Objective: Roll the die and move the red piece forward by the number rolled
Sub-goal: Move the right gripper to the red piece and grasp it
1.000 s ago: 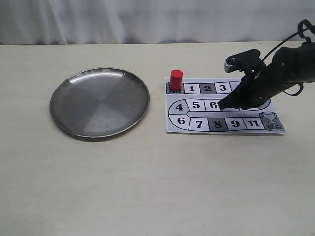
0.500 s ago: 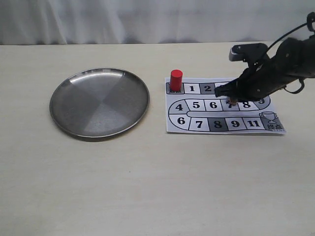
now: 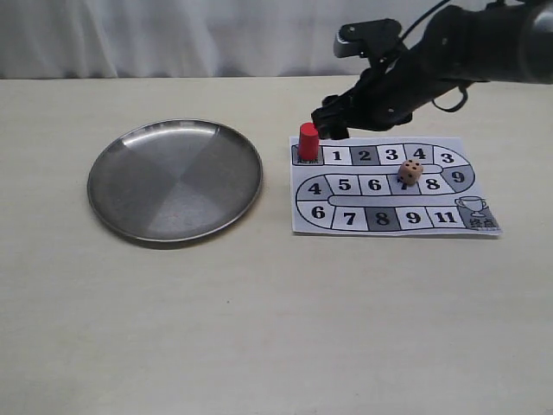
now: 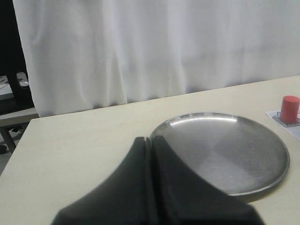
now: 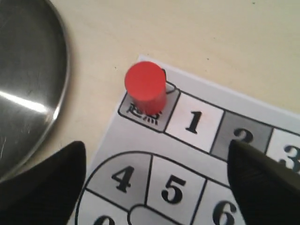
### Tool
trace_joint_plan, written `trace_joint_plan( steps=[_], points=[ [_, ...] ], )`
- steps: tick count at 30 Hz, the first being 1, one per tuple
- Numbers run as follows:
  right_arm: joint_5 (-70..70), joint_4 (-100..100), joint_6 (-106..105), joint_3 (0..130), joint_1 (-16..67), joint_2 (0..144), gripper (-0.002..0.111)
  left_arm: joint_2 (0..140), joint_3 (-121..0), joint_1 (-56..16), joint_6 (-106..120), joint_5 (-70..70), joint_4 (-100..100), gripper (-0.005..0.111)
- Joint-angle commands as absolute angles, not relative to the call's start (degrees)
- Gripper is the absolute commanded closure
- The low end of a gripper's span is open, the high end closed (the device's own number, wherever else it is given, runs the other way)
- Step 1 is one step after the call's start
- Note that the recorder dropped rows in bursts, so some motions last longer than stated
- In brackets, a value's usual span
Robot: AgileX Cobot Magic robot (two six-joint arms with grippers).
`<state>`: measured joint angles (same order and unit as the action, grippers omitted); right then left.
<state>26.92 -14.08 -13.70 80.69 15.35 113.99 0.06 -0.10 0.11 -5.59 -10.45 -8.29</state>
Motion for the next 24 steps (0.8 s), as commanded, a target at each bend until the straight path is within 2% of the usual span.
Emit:
trace_joint_plan(
  steps=[1, 17, 20, 24],
  points=[
    [26.0, -14.1, -14.1, 86.3, 16.1, 119.0, 0.019, 0.0, 0.0, 0.0, -5.6, -9.9, -8.3, 0.107],
    [25.0, -14.3, -16.1, 99.9, 16.1, 132.7, 0.021, 0.0, 0.0, 0.0, -5.6, -9.9, -8.3, 0.107],
    [25.0, -15.6, -19.0, 99.9, 16.4, 133.5, 0.035, 0.0, 0.0, 0.0, -5.6, -9.9, -8.3, 0.107],
    [24.7, -16.8, -19.9, 99.9, 16.8, 133.5, 0.063, 0.0, 0.0, 0.0, -5.6, -9.9, -8.3, 0.107]
  ],
)
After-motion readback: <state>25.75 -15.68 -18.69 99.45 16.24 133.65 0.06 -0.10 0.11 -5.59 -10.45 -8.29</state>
